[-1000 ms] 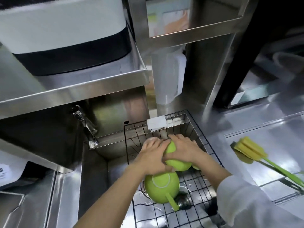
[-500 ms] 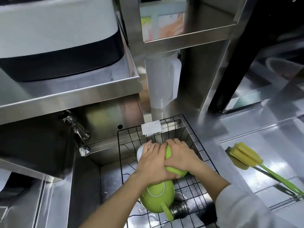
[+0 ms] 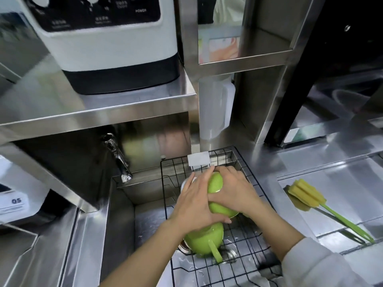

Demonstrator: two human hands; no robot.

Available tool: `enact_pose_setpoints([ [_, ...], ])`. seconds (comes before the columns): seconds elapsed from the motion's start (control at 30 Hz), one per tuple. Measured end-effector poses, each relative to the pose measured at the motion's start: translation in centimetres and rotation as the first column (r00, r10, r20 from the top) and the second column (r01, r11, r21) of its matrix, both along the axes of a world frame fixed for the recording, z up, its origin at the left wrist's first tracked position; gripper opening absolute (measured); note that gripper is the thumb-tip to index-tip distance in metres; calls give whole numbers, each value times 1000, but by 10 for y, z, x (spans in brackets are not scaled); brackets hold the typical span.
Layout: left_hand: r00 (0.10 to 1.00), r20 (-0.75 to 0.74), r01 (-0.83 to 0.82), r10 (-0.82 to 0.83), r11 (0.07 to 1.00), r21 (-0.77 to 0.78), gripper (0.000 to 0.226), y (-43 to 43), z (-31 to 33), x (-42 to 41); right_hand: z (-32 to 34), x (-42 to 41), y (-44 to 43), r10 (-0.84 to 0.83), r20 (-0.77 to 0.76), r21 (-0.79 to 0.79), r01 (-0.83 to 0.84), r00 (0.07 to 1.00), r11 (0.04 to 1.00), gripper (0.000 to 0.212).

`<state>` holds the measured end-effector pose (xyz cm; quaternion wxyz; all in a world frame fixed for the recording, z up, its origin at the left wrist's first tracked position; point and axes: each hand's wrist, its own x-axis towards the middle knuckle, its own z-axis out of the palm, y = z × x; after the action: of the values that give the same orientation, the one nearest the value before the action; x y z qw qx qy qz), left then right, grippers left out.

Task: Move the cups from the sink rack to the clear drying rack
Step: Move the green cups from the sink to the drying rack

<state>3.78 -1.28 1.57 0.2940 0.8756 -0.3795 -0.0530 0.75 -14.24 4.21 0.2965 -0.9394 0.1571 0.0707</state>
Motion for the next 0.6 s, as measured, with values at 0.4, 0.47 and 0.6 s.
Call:
enact_pose_setpoints([
  [0.4,989,145,-7,36,982,-191,121,54,26,-24,35,-17,50,-16,136,115,0,991,993,80],
  [0.47,972,234,18,23,985,-173,117,61,37,-24,42,-21,53,15,218,171,-53,976,984,81],
  [0.6,900,436,130,-22,967,-220,105,68,59,-25,60,-37,42,47,338,322,-163,940,933,96],
])
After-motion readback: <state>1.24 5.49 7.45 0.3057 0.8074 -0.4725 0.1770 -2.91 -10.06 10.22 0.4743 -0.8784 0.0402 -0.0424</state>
